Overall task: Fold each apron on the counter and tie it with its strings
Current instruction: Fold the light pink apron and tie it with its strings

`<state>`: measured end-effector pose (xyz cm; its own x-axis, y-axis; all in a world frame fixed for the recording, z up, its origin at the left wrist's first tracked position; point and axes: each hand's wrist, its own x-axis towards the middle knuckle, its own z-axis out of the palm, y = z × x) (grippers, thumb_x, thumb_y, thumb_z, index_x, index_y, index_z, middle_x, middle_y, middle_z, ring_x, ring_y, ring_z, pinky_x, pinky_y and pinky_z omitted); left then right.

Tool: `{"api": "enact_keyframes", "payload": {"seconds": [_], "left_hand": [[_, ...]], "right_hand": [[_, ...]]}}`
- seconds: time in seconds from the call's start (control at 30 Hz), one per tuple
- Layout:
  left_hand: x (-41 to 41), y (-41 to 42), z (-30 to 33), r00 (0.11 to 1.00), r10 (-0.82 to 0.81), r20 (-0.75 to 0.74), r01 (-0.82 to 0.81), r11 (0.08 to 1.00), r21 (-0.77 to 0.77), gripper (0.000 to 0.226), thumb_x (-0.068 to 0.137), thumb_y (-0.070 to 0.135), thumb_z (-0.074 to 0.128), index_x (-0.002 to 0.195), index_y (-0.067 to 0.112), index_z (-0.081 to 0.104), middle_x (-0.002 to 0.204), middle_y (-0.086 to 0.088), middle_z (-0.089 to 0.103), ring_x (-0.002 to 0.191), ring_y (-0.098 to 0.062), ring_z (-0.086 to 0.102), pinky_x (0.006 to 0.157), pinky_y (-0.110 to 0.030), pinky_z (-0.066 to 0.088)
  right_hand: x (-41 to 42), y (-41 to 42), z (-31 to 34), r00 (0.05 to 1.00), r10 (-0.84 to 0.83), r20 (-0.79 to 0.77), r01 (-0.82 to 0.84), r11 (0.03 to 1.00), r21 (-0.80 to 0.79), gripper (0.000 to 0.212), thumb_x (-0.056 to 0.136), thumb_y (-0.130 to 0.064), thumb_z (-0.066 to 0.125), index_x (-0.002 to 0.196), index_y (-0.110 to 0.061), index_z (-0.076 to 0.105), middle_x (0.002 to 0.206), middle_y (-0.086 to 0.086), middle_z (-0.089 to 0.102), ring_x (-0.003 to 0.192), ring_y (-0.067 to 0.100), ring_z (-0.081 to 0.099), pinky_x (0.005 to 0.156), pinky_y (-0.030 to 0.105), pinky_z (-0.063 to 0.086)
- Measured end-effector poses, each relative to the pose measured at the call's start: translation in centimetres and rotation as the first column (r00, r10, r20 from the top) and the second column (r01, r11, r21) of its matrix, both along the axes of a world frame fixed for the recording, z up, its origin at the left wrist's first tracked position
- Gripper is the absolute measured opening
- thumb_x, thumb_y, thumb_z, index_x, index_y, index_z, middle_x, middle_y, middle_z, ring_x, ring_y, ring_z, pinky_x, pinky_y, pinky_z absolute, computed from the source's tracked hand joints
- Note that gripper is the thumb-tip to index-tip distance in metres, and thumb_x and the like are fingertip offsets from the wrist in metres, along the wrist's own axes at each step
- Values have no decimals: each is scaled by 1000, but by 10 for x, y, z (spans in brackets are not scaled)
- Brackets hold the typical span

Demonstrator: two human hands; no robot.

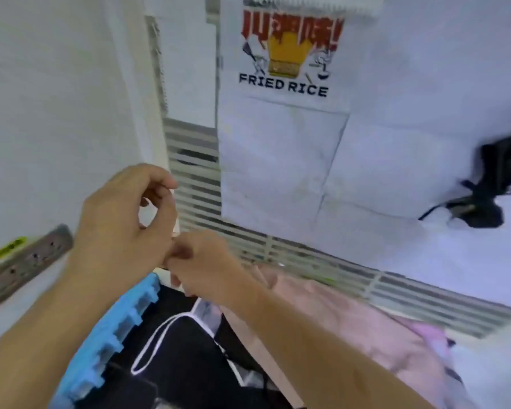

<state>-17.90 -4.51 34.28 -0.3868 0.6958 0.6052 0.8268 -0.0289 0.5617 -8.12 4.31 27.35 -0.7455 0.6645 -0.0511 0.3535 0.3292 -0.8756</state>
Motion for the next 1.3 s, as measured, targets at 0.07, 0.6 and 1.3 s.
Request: {"api": "enact_keyframes", "payload": {"seconds": [0.07,0.6,1.3], "left_hand": [[42,27,-51,990,-108,91,115,990,-81,23,93,4,66,103,25,68,91,14,67,87,4,58,76,1,37],[217,74,-314,843,56,536,294,785,-545,22,94,10,64,98,31,70,91,12,73,91,-16,70,88,-39,56],[248,140,-169,830,-350,435,540,701,-466,39,86,50,77,116,52,52,110,31,61,103,10,60,81,-12,46]], "right_hand": [[78,10,-73,985,-154,84,167,969,-181,17,90,-2,54,84,-6,69,67,10,64,44,10,56,46,25,49],[440,14,-355,345,-755,558,865,486,123,58,93,-11,63,142,-25,36,136,5,38,114,30,56,79,40,53],[336,133,-63,872,-456,178,381,860,338,27,100,-30,65,73,-28,60,68,-9,60,65,2,53,59,16,39]]}}
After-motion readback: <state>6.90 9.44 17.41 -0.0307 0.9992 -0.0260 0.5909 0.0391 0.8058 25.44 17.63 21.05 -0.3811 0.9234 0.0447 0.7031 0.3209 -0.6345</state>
